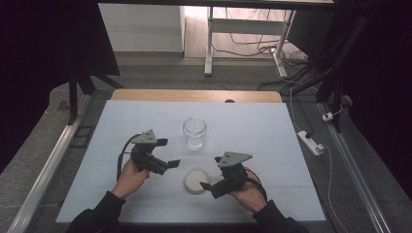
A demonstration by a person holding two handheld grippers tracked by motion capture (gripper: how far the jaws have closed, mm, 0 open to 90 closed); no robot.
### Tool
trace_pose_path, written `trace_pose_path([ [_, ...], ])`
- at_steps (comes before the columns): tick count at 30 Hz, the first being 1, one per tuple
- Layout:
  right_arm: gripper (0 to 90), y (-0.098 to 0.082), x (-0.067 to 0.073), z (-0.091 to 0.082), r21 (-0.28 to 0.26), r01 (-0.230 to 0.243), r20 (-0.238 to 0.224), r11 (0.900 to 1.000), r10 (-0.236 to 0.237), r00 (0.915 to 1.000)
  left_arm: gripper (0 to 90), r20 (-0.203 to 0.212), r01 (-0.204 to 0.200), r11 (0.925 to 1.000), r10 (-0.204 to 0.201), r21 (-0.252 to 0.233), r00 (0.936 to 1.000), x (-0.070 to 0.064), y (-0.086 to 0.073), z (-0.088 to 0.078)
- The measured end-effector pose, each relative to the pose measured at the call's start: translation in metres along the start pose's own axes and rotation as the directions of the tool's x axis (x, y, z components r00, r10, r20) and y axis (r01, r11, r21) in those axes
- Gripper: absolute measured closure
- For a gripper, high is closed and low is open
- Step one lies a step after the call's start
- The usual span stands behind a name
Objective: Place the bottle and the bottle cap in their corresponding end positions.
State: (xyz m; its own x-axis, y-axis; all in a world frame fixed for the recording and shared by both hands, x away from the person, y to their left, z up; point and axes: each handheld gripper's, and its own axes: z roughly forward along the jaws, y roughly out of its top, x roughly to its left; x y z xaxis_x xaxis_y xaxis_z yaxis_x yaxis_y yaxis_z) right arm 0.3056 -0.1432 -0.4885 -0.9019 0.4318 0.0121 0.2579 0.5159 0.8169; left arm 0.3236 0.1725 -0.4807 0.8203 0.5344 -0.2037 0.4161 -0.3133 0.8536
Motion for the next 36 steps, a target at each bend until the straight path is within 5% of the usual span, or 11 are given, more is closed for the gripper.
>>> trace_pose_path([
  [8,0.0,-0.007,-0.001,-0.019,-0.004,-0.017,0.041,1.0,0.017,0.999,0.0,-0.049,0.003,0.9999,-0.002,0.011,0.9988,-0.013,-0.019,-0.02],
  [21,0.0,-0.023,-0.006,-0.051,-0.03,-0.061,0.122,0.998,0.064,0.9904,0.0,-0.094,0.063,0.998,-0.063,-0.005,0.9936,-0.027,-0.051,-0.06],
  [36,0.0,-0.049,-0.008,-0.088,-0.046,-0.126,0.225,0.991,0.133,0.9652,0.0,-0.198,0.14,0.9888,-0.147,-0.052,0.9691,-0.034,-0.09,-0.111],
])
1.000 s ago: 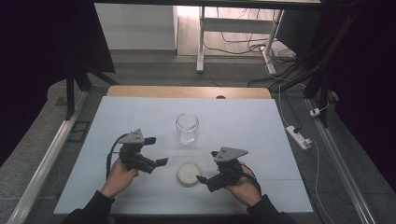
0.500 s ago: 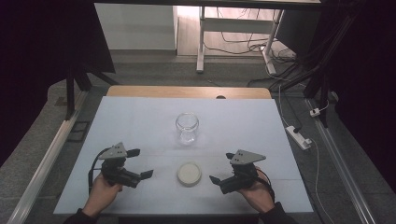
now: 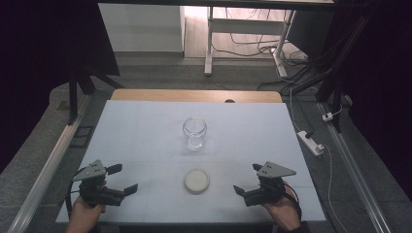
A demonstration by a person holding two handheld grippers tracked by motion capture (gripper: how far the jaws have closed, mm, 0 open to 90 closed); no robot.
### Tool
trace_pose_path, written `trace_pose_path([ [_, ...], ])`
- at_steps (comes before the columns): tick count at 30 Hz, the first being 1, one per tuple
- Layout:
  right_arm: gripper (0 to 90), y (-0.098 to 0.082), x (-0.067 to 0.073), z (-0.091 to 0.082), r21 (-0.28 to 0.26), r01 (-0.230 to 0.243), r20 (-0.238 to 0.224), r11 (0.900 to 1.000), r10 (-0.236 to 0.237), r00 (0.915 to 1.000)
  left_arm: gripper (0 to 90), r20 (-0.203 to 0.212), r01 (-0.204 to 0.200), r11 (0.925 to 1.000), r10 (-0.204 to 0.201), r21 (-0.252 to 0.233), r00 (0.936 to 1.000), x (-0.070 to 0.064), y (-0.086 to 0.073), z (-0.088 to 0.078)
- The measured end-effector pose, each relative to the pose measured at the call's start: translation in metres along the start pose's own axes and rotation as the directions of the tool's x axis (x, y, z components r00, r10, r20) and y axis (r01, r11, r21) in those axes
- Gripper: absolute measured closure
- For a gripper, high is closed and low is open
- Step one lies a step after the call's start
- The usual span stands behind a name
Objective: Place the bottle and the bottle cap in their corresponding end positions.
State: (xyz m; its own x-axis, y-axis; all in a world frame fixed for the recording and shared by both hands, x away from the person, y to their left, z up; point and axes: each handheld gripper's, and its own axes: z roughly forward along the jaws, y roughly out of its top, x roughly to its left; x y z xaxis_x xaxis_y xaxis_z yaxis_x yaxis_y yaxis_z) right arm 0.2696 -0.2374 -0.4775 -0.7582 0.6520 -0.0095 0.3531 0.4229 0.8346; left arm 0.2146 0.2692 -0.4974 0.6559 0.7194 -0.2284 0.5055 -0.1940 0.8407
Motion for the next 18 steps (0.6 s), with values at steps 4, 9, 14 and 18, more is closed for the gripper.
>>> trace_pose_path([
  [4,0.0,-0.007,-0.005,-0.011,-0.007,-0.031,0.031,1.0,0.031,0.999,0.0,-0.029,0.013,0.9999,-0.012,0.008,0.9995,0.001,-0.011,-0.01],
  [9,0.0,-0.016,-0.011,-0.021,-0.006,-0.066,0.064,0.998,0.066,0.9958,0.0,-0.072,0.031,0.9992,-0.029,0.027,0.997,0.003,-0.023,-0.018],
  [14,0.0,-0.027,-0.013,-0.028,0.014,-0.081,0.091,0.997,0.08,0.9926,0.0,-0.097,0.048,0.9983,-0.044,0.032,0.9943,0.003,-0.032,-0.025],
  [18,0.0,-0.037,-0.015,-0.034,0.029,-0.099,0.103,0.995,0.095,0.9901,0.0,-0.125,0.048,0.9978,-0.042,0.045,0.9912,0.002,-0.037,-0.029],
])
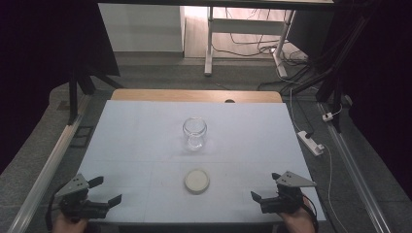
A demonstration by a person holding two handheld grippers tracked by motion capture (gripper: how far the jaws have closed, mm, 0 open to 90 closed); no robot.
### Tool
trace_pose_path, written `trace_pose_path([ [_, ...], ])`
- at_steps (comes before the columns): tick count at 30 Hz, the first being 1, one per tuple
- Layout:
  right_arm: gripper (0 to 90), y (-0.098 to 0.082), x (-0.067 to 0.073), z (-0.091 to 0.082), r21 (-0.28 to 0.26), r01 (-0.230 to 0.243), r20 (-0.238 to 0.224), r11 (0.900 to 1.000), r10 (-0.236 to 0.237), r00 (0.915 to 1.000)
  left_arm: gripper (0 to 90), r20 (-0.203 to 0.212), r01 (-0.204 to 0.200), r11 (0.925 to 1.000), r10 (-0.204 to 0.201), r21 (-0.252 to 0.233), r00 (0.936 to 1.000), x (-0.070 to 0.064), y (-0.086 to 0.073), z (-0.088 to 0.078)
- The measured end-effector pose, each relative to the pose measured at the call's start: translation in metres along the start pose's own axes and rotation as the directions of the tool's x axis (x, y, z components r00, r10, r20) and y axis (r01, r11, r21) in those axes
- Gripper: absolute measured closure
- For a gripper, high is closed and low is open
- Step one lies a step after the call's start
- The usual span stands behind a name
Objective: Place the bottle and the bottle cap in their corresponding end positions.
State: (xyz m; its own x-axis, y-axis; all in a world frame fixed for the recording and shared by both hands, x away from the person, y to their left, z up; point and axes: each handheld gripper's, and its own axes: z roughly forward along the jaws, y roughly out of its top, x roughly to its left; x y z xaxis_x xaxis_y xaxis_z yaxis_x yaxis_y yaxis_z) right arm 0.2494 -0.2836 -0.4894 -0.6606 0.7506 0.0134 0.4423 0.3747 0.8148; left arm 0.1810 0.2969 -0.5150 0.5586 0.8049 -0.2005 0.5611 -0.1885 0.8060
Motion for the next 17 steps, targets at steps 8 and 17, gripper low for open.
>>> trace_pose_path([
  [8,0.0,-0.014,-0.008,-0.013,0.008,-0.061,0.01,0.998,0.061,0.9981,0.0,-0.065,-0.012,0.9982,0.016,0.058,0.9978,-0.001,-0.012,-0.006],
  [17,0.0,-0.019,-0.013,-0.019,-0.001,-0.103,0.011,0.995,0.103,0.9946,0.0,-0.073,0.014,0.998,-0.01,0.061,0.9973,0.001,-0.013,-0.008],
])
